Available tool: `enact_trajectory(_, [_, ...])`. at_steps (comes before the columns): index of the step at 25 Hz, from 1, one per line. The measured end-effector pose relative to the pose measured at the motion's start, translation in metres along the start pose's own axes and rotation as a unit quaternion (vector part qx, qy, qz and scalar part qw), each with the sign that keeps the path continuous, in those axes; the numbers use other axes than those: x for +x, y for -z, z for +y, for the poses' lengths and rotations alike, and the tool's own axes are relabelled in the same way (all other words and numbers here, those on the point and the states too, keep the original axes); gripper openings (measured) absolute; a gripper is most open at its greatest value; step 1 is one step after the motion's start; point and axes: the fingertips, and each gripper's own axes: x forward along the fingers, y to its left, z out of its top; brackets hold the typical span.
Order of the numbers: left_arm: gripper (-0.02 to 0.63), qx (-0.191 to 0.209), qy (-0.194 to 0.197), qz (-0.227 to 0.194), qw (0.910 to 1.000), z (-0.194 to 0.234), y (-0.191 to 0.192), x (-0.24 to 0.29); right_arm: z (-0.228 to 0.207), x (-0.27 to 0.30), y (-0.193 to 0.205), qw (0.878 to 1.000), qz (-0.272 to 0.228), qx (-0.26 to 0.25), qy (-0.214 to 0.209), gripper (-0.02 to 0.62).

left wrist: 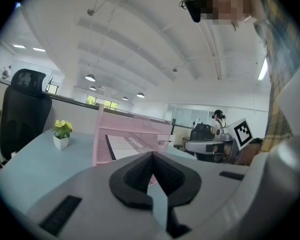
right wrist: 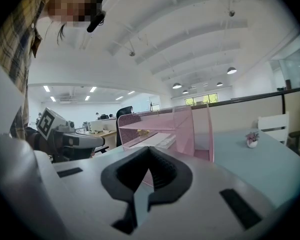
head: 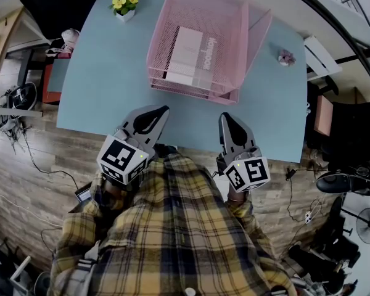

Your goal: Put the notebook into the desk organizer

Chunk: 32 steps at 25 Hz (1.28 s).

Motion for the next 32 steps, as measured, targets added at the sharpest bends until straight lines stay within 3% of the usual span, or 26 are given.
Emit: enact_trajectory(32, [-0.009, 0.035, -0.003, -0.010, 0.9993, 0.014, -0.011, -0.004, -0.004, -0.004, -0.001, 1.000, -0.002, -0.006, 0.018, 0.002])
